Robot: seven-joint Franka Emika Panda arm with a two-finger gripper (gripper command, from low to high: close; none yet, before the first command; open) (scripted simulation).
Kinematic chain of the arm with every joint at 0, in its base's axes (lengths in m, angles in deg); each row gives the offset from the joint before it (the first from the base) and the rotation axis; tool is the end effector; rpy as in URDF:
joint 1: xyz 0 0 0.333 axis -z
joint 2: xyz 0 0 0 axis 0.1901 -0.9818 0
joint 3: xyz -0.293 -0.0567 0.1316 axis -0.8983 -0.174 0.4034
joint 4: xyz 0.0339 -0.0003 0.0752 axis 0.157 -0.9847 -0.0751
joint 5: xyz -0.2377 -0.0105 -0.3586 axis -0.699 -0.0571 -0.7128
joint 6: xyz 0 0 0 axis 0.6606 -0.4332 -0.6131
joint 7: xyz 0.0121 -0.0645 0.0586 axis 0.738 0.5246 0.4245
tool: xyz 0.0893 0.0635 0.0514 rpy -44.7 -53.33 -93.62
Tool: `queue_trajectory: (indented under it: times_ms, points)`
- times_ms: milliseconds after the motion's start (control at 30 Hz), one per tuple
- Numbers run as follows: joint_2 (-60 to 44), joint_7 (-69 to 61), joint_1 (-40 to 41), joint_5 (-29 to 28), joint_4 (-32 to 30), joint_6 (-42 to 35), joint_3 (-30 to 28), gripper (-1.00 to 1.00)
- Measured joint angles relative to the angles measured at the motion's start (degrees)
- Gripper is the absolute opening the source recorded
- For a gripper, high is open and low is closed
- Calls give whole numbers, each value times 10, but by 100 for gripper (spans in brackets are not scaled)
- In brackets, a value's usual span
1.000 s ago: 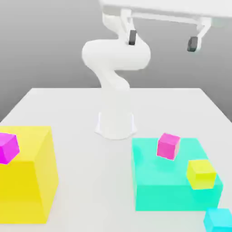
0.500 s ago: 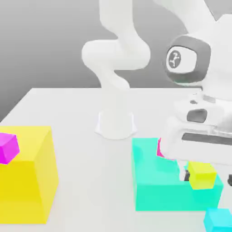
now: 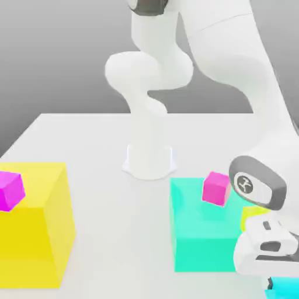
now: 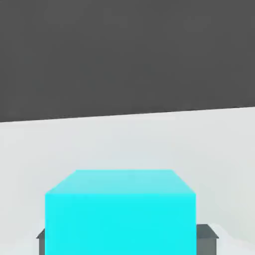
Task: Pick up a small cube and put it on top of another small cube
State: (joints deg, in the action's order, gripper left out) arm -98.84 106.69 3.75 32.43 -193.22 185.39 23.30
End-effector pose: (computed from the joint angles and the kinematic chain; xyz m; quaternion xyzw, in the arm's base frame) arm 0.5108 0.2713 0.1021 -0.9117 0.4108 -0.0005 0.0018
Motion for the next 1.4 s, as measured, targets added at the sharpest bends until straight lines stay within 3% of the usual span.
queue_trajectory:
  times_ms: [200, 367, 633, 867, 1167, 1400]
  points:
    - [69, -37, 26, 44, -16, -51, 38, -100]
    - [85, -148, 36, 50, -4, -61, 96, -100]
    - [176, -289, 48, 33, -63, -112, 139, -100]
    - [290, -422, 65, 75, -135, -149, 164, -100]
    - [489, -601, 29, 218, -258, -196, 107, -100]
    - [634, -729, -40, 325, -352, -239, 20, -100]
